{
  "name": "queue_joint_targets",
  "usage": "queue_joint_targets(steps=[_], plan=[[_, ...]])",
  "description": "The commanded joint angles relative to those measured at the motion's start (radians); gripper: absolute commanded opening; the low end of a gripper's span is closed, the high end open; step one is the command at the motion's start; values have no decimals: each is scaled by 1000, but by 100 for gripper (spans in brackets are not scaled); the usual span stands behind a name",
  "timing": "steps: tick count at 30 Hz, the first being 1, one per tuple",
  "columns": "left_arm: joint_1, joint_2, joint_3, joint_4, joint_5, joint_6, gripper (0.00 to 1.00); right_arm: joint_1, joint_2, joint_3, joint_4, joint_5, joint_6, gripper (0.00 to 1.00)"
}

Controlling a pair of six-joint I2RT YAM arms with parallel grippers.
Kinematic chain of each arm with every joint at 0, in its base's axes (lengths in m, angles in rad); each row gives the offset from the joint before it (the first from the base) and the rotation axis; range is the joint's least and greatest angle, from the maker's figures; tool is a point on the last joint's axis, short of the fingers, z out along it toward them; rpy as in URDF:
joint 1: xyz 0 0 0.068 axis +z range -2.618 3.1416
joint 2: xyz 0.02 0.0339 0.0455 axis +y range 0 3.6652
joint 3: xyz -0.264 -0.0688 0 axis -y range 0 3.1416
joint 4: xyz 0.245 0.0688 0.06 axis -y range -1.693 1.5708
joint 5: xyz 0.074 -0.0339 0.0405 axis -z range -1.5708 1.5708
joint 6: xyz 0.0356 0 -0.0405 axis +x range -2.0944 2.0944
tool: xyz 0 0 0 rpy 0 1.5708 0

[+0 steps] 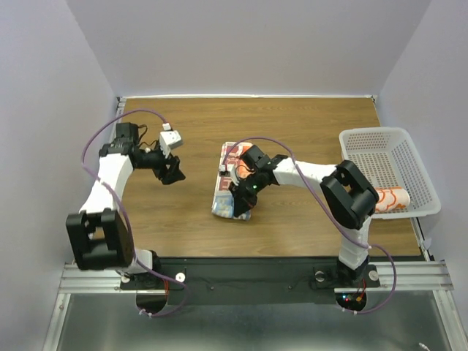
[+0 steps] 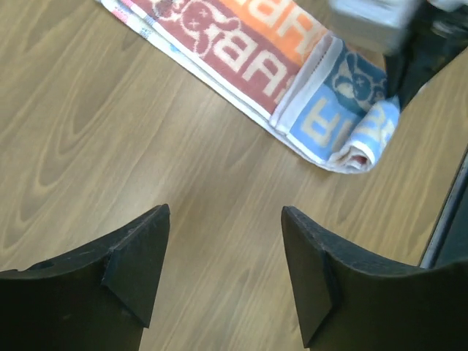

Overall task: Roll the towels
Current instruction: Roll the towel

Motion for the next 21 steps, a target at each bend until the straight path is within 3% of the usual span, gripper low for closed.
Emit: queue_joint_targets(steps=[1,6,9,14,18,21], plan=[[-19,-189,-164,171,-98,61,78,-35,63,60,-66,-190,67,2],[-83,-456,-345,144,-210,345,84,-78,142,96,-84,-277,101,2],[-222,-583,-452,141,-261,426,88,-97,192,120,-91,-340,133,3],[-495,-683,-609,298,-408,373,95,-113,264,158,-95,-394,175,4],[-757,-606,-643,464,-554,273,95,-132,304,179,-101,-425,192,5],[-847,-508,-646,547,-629,213,93,-138,318,181,-106,-437,199,6]])
